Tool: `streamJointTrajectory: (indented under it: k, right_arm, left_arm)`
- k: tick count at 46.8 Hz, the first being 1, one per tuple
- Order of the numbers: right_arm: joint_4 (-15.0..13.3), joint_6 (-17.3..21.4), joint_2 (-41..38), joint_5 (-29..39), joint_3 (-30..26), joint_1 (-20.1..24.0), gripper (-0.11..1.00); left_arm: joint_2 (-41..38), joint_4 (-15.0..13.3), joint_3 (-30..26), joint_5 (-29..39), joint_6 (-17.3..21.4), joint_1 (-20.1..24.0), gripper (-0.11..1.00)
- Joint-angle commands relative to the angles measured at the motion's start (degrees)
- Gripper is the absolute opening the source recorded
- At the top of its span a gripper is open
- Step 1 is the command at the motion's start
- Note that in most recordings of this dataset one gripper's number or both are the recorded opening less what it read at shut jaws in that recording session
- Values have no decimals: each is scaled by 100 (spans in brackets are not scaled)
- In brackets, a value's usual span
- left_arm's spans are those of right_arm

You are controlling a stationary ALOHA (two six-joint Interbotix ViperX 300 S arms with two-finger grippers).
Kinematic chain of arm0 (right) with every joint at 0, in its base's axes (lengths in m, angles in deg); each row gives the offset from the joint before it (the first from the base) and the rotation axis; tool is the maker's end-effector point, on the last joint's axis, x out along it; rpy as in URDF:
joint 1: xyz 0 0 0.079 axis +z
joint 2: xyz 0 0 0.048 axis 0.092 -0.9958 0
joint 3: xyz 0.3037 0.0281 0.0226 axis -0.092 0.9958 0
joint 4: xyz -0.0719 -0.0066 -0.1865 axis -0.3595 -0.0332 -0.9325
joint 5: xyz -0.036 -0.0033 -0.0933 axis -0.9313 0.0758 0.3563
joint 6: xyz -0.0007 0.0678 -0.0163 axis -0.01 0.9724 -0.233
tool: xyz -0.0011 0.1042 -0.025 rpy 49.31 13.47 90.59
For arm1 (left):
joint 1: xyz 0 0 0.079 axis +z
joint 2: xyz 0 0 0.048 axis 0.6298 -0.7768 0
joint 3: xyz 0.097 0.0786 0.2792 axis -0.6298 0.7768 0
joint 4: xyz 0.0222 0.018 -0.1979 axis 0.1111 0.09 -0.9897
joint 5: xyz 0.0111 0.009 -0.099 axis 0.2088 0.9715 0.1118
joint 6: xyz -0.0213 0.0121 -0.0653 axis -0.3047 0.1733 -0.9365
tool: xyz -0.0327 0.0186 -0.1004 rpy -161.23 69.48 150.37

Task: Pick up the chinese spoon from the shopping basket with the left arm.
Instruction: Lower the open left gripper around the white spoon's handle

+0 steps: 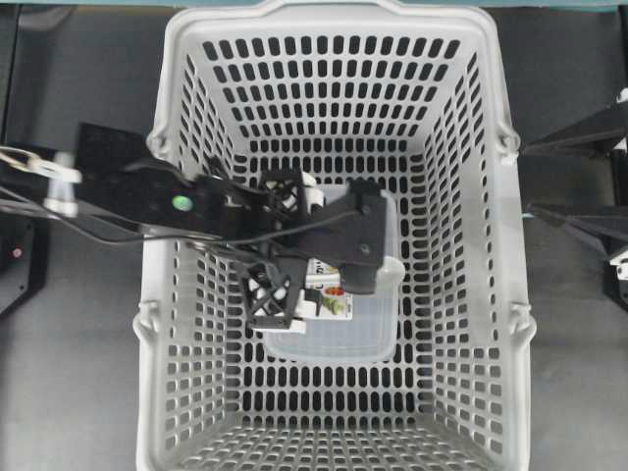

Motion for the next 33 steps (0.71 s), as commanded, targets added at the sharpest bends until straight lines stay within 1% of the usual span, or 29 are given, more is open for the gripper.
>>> streamJointTrajectory:
  k: [1, 13, 17, 20, 27, 28, 29, 33]
  right_arm:
    - [26, 0, -62, -26, -44, -9, 70]
    - [26, 0, -62, -26, 0, -26, 70]
    - [26, 0, -62, -26, 9, -35, 70]
    - [26, 0, -62, -26, 18, -44, 70]
    - [26, 0, -62, -26, 26, -53, 70]
    - [26, 0, -62, -26, 26, -53, 70]
    - [18, 0, -62, -26, 26, -53, 70]
    - [26, 9, -62, -26, 35, -53, 70]
  left_arm:
    - [-114, 18, -141, -62, -9, -44, 79]
    - [-272, 18, -18, -316, 35, -62, 79]
    - [-325, 18, 18, -396, 18, -62, 77]
    - [-360, 18, 35, -483, -18, -70, 73]
    - [-396, 18, 141, -554, 9, -70, 53]
    - [-396, 18, 149, -554, 18, -70, 48]
    - [-387, 18, 158, -554, 44, -70, 41]
    - [-369, 18, 193, -536, 53, -70, 23]
